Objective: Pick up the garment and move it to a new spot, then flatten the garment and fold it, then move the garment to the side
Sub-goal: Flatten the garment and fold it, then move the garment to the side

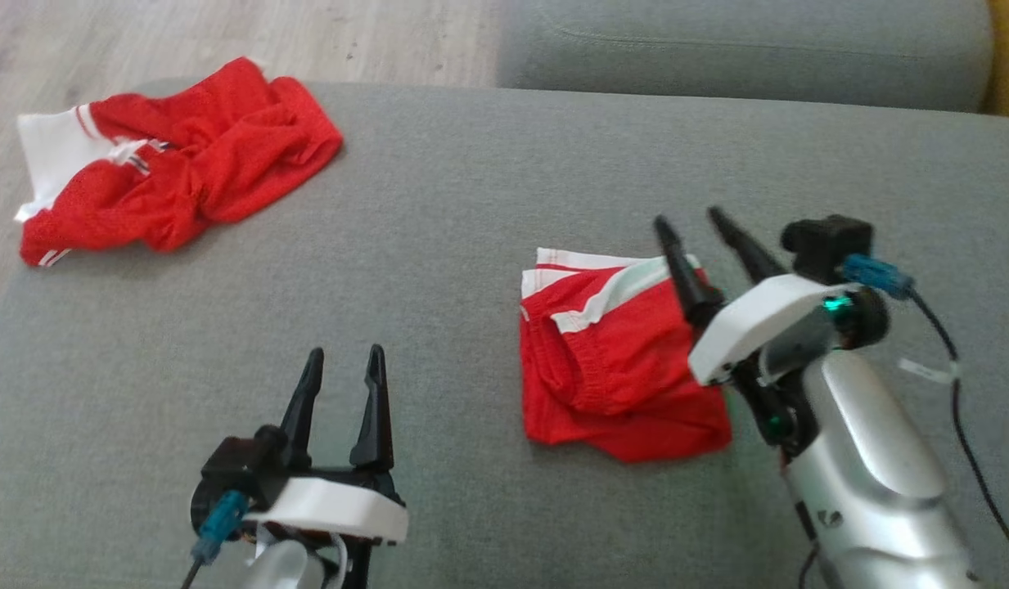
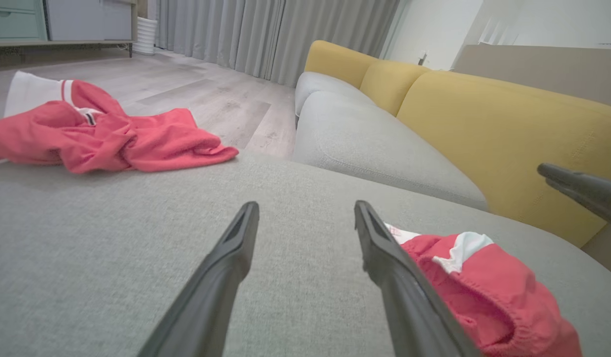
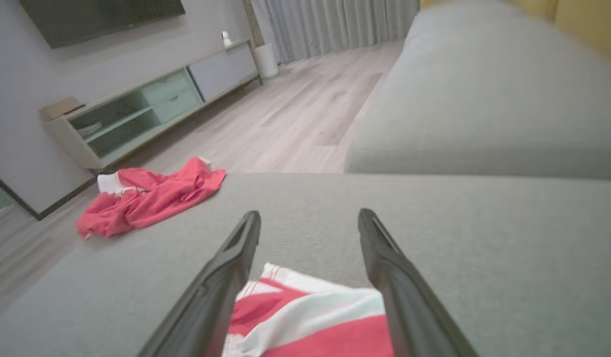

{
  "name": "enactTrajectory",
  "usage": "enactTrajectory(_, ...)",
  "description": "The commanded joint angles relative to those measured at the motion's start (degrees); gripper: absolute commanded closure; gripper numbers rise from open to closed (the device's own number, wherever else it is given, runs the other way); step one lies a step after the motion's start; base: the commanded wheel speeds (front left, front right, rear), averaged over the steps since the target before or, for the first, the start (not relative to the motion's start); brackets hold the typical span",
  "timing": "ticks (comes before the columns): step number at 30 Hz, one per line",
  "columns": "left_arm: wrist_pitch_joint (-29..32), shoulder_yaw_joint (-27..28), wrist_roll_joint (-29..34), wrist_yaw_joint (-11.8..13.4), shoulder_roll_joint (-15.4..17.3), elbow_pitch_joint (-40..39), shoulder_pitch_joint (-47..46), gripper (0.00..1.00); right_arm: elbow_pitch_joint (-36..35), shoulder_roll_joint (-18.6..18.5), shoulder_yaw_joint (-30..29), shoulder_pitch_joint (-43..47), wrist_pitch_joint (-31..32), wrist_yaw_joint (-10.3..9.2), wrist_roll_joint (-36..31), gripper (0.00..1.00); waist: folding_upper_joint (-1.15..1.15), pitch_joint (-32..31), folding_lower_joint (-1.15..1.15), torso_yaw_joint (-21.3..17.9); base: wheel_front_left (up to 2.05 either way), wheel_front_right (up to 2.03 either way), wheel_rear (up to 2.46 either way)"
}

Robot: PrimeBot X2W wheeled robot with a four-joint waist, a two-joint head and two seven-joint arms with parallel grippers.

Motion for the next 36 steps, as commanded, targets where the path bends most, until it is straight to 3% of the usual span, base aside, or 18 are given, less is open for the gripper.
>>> enactTrajectory(1,-0.4,1.6,0.6,0.5,0.9,-2.1,-2.7,0.0,-2.7,0.7,-0.1,-0.2,-1.5,-0.04,-1.6,0.0,0.0,-0.5,0.0,-0.9,0.0,0.0,0.0)
enactTrajectory(6,-0.4,1.9,0.6,1.0,1.4,-2.0,-2.4,0.0,-5.4,0.7,-5.4,4.9,-5.3,-0.04,-8.2,0.0,0.0,-1.8,0.0,-2.6,0.0,0.0,0.0)
enactTrajectory(13,-0.6,2.6,0.3,1.7,2.4,-1.5,-0.2,0.0,-11.0,0.7,-9.7,13.2,-8.9,-0.04,-12.2,0.0,0.0,-3.7,0.0,-4.0,0.0,0.0,0.0)
enactTrajectory(24,-1.0,3.6,-0.4,2.9,3.5,-1.9,3.7,0.0,-15.6,0.7,-11.4,22.9,-12.4,-0.04,-11.5,0.0,0.0,-4.9,0.0,-3.8,0.0,0.0,0.0)
enactTrajectory(36,-0.5,3.3,-0.9,3.1,3.8,-2.1,4.0,0.0,-15.6,0.7,-11.6,24.1,-12.1,-0.04,-12.4,0.0,0.0,-4.6,0.0,-3.3,0.0,0.0,0.0)
